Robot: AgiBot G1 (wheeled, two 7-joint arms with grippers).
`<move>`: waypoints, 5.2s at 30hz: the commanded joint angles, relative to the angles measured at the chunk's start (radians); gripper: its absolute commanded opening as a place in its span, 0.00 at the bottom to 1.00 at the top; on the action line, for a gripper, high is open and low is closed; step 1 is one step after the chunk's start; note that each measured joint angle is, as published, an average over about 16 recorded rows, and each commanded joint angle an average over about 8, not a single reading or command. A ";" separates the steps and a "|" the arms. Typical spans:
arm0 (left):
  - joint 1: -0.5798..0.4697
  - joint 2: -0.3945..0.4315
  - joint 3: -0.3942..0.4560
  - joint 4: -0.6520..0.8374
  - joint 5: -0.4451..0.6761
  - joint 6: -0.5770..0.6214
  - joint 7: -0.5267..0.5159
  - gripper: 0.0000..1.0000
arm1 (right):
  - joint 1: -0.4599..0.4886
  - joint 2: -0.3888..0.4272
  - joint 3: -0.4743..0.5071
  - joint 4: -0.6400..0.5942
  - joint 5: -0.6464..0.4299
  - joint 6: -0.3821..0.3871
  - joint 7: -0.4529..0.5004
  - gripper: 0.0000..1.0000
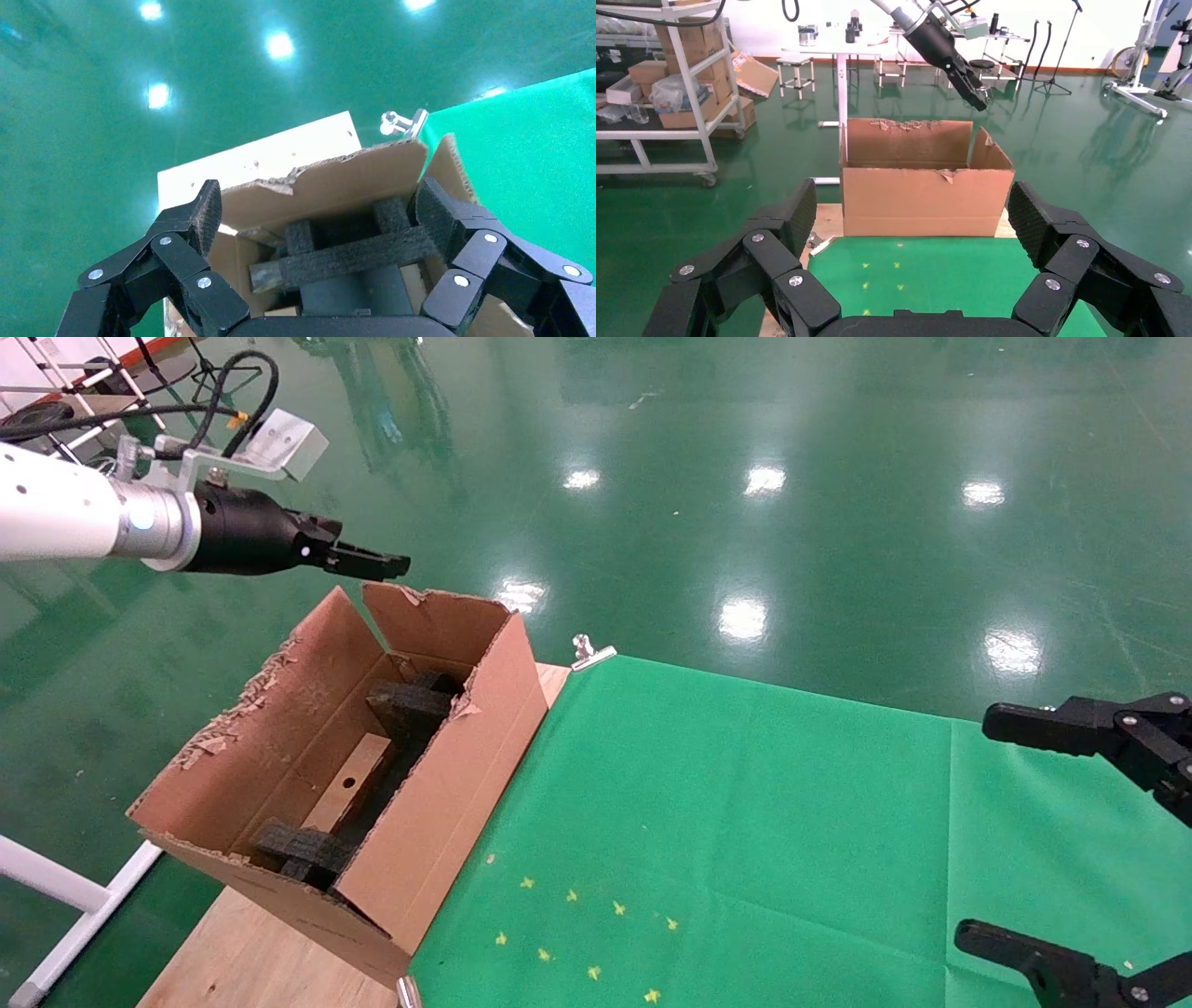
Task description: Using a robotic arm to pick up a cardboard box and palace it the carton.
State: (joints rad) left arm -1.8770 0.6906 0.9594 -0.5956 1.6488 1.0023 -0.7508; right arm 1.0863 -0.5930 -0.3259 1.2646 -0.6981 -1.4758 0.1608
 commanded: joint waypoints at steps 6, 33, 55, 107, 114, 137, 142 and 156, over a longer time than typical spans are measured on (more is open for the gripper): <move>0.013 0.008 -0.006 0.011 -0.006 0.002 0.006 1.00 | 0.000 0.000 0.000 0.000 0.000 0.000 0.000 1.00; 0.352 -0.030 -0.296 -0.291 -0.399 0.214 0.246 1.00 | 0.000 0.000 -0.001 0.000 0.000 0.000 0.000 1.00; 0.648 -0.062 -0.548 -0.552 -0.740 0.397 0.454 1.00 | 0.000 0.000 -0.001 0.000 0.001 0.000 -0.001 1.00; 0.805 -0.080 -0.682 -0.690 -0.921 0.494 0.564 1.00 | 0.000 0.000 -0.001 -0.001 0.001 0.001 -0.001 1.00; 0.804 -0.080 -0.681 -0.690 -0.920 0.494 0.564 1.00 | 0.000 0.000 -0.001 -0.001 0.001 0.001 -0.001 1.00; 0.803 -0.080 -0.680 -0.688 -0.918 0.493 0.563 1.00 | 0.000 0.000 -0.001 -0.001 0.001 0.001 -0.001 1.00; 0.803 -0.080 -0.680 -0.688 -0.918 0.493 0.563 1.00 | 0.000 0.000 -0.001 -0.001 0.001 0.001 -0.001 1.00; 0.803 -0.080 -0.680 -0.688 -0.918 0.493 0.563 1.00 | 0.000 0.000 -0.001 -0.001 0.001 0.001 -0.001 1.00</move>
State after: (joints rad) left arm -1.0743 0.6111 0.2795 -1.2839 0.7304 1.4953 -0.1877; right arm 1.0865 -0.5925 -0.3271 1.2640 -0.6970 -1.4750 0.1601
